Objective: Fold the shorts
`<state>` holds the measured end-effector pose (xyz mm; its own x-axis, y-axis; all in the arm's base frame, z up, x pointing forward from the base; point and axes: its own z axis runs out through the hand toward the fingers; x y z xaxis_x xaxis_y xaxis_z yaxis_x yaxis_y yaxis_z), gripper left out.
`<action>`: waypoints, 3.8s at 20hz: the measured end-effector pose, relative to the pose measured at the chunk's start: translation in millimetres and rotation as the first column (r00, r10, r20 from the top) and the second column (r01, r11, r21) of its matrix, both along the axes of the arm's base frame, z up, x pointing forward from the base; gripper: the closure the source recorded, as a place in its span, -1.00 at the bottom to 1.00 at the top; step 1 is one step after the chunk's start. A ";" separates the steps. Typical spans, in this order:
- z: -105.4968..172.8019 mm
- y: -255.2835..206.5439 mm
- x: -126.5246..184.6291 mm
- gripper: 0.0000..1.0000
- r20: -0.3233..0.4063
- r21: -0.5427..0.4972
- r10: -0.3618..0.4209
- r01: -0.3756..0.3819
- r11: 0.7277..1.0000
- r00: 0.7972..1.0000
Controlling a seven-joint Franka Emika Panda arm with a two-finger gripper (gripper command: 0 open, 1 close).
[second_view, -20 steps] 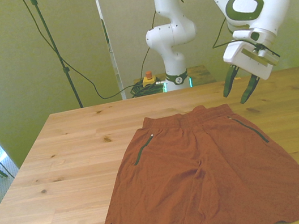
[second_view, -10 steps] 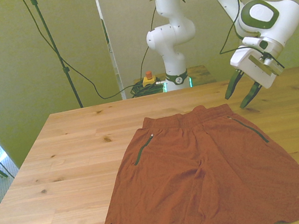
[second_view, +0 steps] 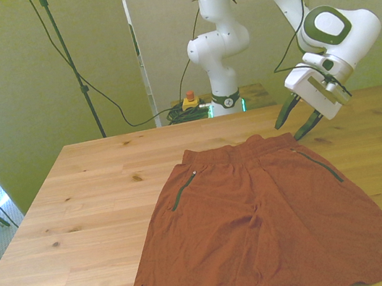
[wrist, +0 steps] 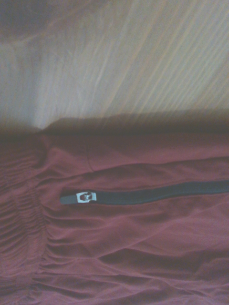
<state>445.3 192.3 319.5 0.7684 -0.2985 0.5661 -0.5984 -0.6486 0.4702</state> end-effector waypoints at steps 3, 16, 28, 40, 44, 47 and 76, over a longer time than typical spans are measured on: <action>0.5 -0.1 0.4 1.00 0.002 0.006 0.004 -0.004 1.000 1.000; -7.4 0.8 -3.1 1.00 -0.008 0.022 0.021 -0.021 1.000 1.000; -20.2 -4.9 -1.2 1.00 -0.033 0.020 0.010 -0.010 1.000 0.999; 57.0 -28.2 -4.5 1.00 0.066 0.170 -0.033 0.022 0.985 0.997; 114.1 -87.4 4.8 1.00 0.119 0.287 -0.115 0.077 0.955 0.986; 134.1 -136.2 14.9 1.00 0.132 0.359 -0.182 0.124 0.925 0.974; 35.2 -342.1 21.6 -1.00 -0.044 0.519 -0.359 0.328 0.789 0.932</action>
<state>467.0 -149.8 354.6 0.5326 -0.7934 0.2947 -0.8421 -0.5316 0.0908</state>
